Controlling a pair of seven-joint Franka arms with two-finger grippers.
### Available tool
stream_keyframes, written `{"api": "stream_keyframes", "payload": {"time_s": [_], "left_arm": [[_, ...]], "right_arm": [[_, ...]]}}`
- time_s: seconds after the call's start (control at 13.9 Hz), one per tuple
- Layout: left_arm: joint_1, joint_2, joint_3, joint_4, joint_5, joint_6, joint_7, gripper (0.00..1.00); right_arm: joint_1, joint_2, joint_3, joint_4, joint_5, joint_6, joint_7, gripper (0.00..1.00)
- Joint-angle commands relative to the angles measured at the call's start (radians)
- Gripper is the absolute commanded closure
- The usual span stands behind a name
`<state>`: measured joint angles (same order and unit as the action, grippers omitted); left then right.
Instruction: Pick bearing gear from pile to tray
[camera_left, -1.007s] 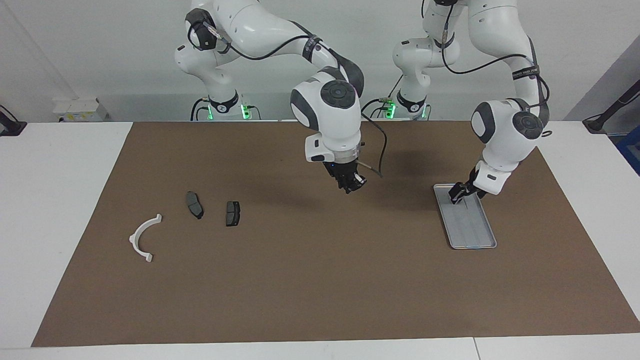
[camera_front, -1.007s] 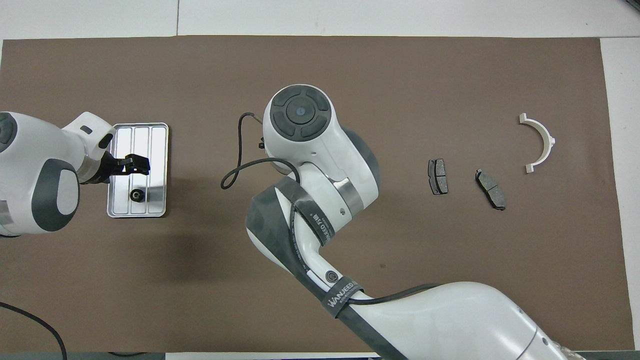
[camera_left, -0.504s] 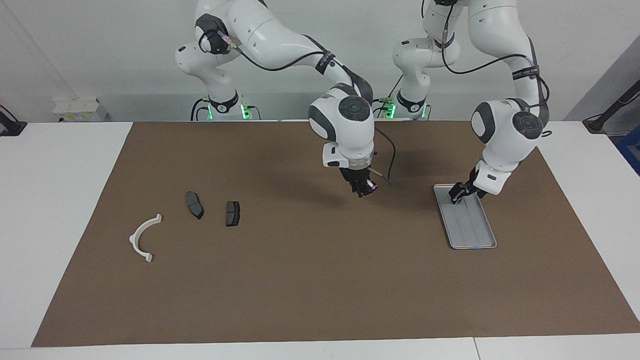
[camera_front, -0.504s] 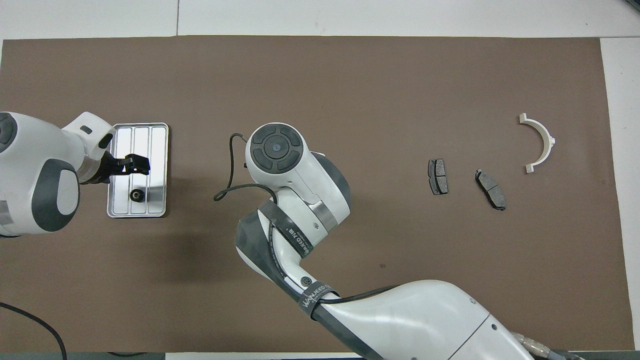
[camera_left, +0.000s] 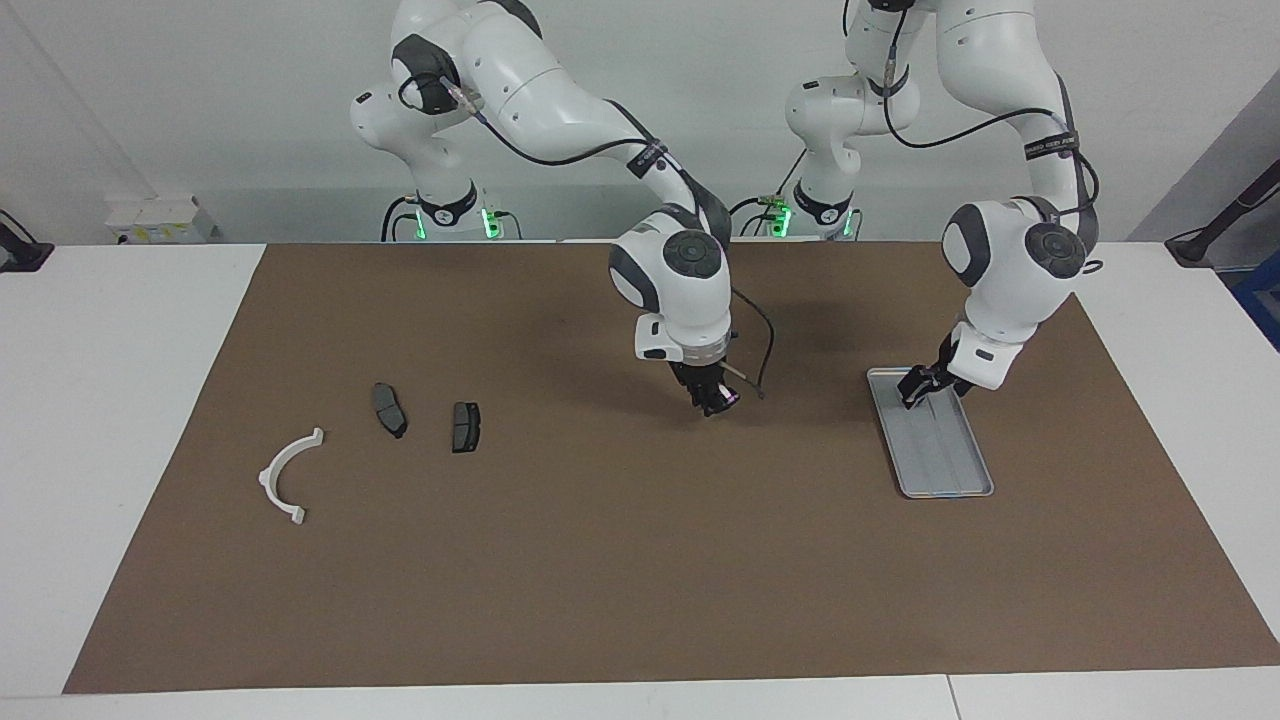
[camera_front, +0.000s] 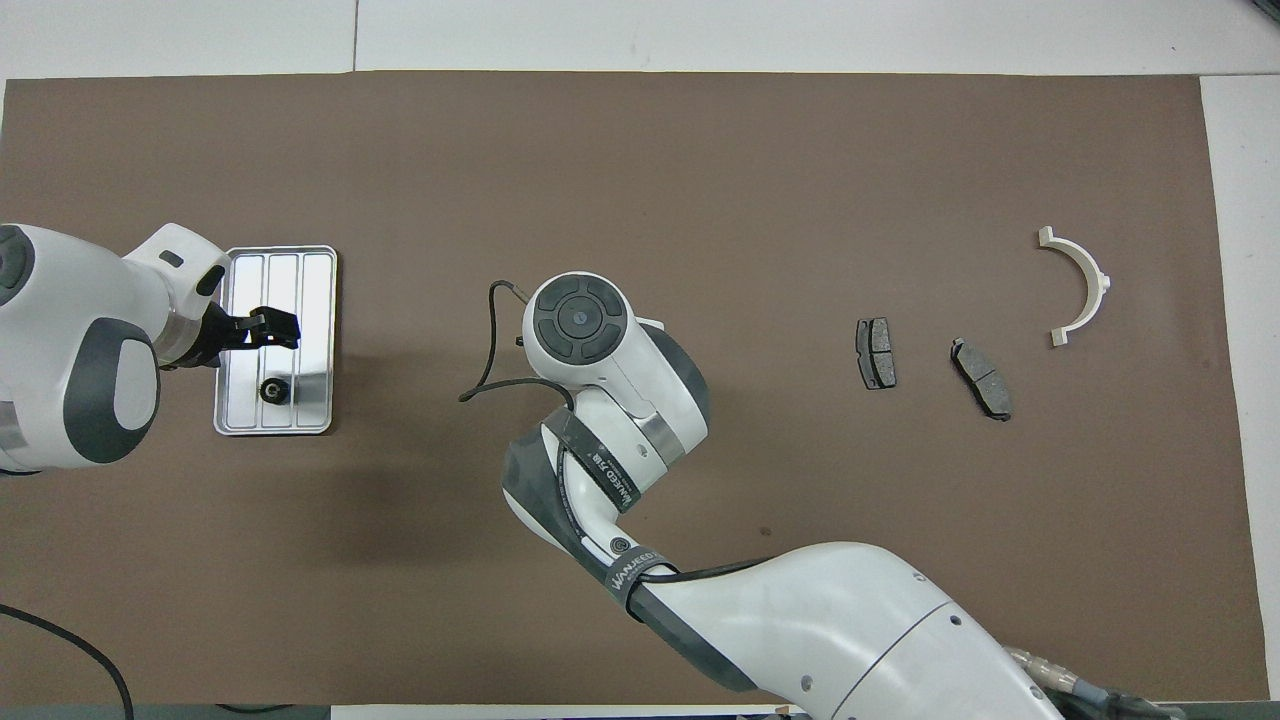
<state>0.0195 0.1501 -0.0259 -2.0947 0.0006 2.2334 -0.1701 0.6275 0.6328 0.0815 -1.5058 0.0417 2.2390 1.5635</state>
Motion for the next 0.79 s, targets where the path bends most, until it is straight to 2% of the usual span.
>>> {"api": "stream_keyframes", "payload": {"time_s": [0.0, 0.5, 0.58, 0.65, 0.72], "left_arm": [[-0.007, -0.006, 0.003, -0.008, -0.010, 0.011, -0.014, 0.00], [-0.012, -0.006, 0.001, -0.007, -0.010, 0.012, -0.028, 0.00], [-0.021, -0.006, 0.003, -0.007, -0.010, 0.011, -0.028, 0.00], [-0.021, -0.006, 0.001, -0.007, -0.010, 0.012, -0.026, 0.00], [-0.024, -0.003, 0.001, -0.001, -0.010, 0.008, -0.028, 0.00]], "right_arm": [[-0.012, -0.010, 0.009, -0.062, -0.034, 0.066, 0.013, 1.00], [-0.012, -0.004, 0.009, -0.073, -0.037, 0.082, 0.015, 1.00], [-0.012, -0.004, 0.007, -0.073, -0.037, 0.082, 0.013, 0.84], [-0.014, -0.004, 0.007, -0.071, -0.037, 0.080, 0.013, 0.48], [-0.014, -0.004, 0.007, -0.068, -0.039, 0.077, 0.013, 0.00]]}}
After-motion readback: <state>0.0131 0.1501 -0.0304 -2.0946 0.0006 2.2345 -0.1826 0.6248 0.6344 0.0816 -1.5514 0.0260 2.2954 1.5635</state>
